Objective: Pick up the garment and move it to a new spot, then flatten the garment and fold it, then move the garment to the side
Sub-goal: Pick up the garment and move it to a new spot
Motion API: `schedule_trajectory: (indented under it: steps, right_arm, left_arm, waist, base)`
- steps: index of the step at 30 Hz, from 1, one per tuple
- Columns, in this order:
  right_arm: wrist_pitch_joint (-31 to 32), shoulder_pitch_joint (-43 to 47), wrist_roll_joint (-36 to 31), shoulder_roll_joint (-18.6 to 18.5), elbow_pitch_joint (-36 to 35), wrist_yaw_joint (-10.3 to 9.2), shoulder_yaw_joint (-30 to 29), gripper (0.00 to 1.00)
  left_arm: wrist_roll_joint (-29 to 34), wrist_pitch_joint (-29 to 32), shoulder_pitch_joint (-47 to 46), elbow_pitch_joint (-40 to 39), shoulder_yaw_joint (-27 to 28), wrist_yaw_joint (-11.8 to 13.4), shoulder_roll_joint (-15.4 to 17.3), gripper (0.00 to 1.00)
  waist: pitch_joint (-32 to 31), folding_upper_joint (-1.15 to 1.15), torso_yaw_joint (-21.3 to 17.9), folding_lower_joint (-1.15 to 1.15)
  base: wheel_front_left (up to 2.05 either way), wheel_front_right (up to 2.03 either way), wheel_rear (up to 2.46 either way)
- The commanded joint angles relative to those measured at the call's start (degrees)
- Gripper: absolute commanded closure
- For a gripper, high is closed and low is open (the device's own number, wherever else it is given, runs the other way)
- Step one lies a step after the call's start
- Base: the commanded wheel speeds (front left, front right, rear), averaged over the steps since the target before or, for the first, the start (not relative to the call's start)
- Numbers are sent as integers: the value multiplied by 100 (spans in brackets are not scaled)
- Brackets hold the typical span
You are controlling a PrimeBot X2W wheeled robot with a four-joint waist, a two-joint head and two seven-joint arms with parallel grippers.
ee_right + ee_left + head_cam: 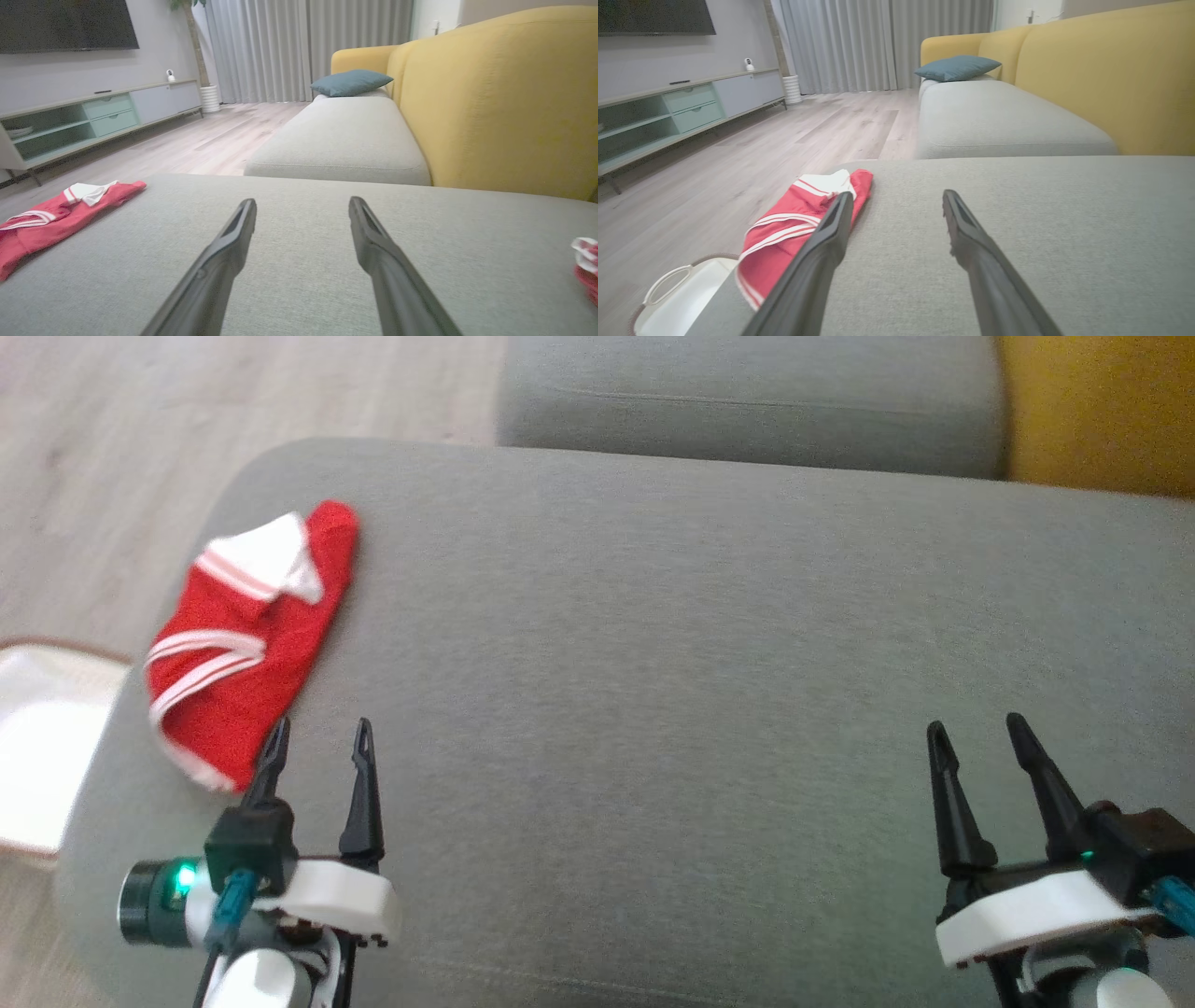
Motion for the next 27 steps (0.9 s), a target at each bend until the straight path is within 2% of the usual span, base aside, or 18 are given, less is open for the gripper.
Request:
schedule_trajectory:
  steps: [1,12,19,27]
  right_arm:
    - [21,-272,33,-32,-249,22,181,0]
    - [78,-369,28,-31,-353,22,351,0]
    - [116,-407,-28,-31,-416,22,380,0]
    - [239,-564,-65,-68,-556,22,443,0]
  left_arm:
    - [-34,-68,-369,-120,214,-14,77,0]
    - [-105,-181,-443,10,298,-7,58,0]
    - [-121,-219,-445,4,358,0,49,0]
    - [-126,-239,-757,82,499,18,-36,0]
  waist:
    - [29,0,429,0]
    - [84,0,1267,0]
    - [205,0,1389,0]
    - [582,0,1258,0]
  base:
    - [0,0,0]
    - [0,0,0]
    - [0,0,0]
    - [0,0,0]
